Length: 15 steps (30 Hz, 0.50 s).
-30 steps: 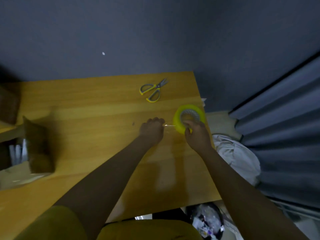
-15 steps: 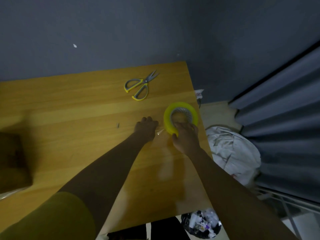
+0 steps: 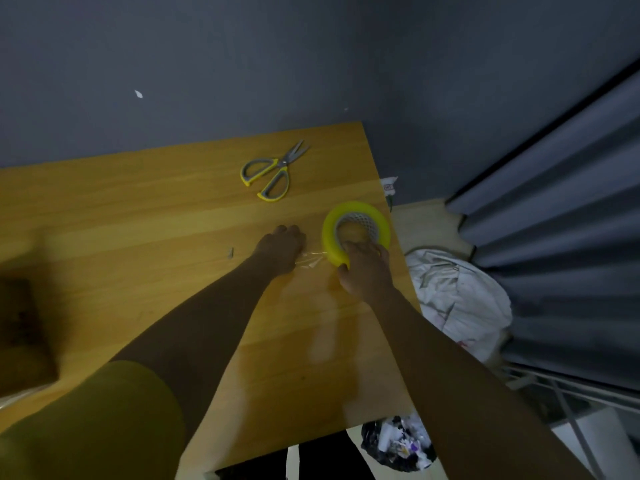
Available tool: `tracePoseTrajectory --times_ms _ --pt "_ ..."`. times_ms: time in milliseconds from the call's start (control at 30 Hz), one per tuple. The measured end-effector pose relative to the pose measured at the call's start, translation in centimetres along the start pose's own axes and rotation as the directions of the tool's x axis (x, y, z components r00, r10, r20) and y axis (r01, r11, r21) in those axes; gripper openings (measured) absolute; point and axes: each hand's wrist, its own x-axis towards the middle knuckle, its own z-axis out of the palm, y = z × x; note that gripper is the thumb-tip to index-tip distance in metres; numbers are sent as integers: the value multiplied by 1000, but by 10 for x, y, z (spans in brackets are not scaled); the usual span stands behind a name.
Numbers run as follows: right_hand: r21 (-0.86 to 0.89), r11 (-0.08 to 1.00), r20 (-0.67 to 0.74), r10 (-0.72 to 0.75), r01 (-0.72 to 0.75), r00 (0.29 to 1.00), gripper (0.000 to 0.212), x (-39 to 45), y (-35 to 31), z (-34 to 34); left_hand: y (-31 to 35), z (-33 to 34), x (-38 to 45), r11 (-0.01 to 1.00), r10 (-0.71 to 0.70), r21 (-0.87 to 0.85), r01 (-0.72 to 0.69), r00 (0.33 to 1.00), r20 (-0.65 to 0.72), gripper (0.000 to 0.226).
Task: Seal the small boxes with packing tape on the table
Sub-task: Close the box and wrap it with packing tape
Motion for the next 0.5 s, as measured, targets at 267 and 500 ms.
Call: tracePoseTrajectory --times_ms 267,500 --pt "-147 989 -19 3 -5 1000 51 0 -11 5 -14 -4 -8 972 168 161 -168 986 14 30" --pt "-139 990 -54 -12 4 998 52 0 -11 6 -10 -13 -28 983 179 42 -180 984 20 31"
